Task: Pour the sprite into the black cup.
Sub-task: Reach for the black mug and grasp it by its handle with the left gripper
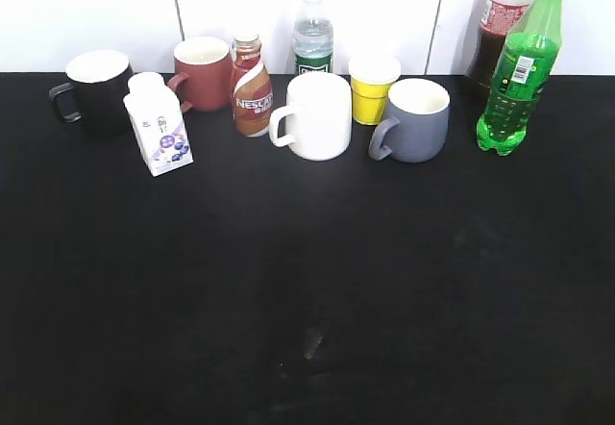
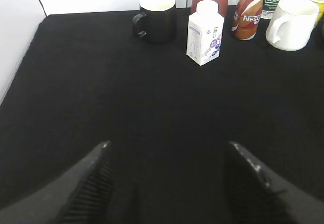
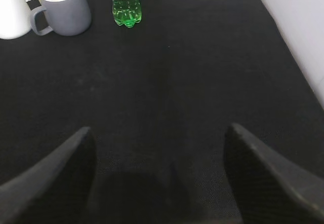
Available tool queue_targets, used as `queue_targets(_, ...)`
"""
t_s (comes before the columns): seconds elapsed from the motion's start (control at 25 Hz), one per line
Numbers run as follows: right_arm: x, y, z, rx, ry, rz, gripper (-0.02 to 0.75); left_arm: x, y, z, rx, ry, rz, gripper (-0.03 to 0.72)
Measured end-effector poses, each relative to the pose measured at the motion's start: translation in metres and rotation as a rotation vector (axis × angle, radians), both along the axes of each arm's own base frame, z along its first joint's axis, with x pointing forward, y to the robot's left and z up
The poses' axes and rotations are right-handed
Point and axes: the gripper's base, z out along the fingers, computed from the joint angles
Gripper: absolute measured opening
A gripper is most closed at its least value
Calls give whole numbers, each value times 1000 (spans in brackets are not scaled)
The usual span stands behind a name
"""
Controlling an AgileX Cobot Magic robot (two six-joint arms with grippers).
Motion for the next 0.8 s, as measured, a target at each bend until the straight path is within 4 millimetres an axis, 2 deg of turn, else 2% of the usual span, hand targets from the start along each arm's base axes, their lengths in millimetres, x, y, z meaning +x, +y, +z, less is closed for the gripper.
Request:
queue_targets(0.36, 0, 0, 0, 0, 0, 0, 586, 0, 0, 0, -1, 0, -1, 508)
queue_targets(0.4, 0, 0, 0, 0, 0, 0, 586, 0, -1, 4, -9, -28, -5, 505)
queue_targets(0.48, 0, 0, 0, 0, 0, 0, 586, 7, -1, 26, -25, -206, 2, 505)
queue_targets(0.56, 0, 0, 0, 0, 0, 0, 586, 33, 4, 45, 23, -390, 44, 503)
queue_targets(0.64, 0, 0, 0, 0, 0, 0, 586, 79, 5, 42, 19, -545, 56, 502)
queue_targets(0.72, 0, 0, 0, 0, 0, 0, 586, 126, 7, 21, -67, -551, 95, 502)
queue_targets(0.8, 0, 0, 0, 0, 0, 0, 586, 170, 9, -10, -53, -439, 119, 502)
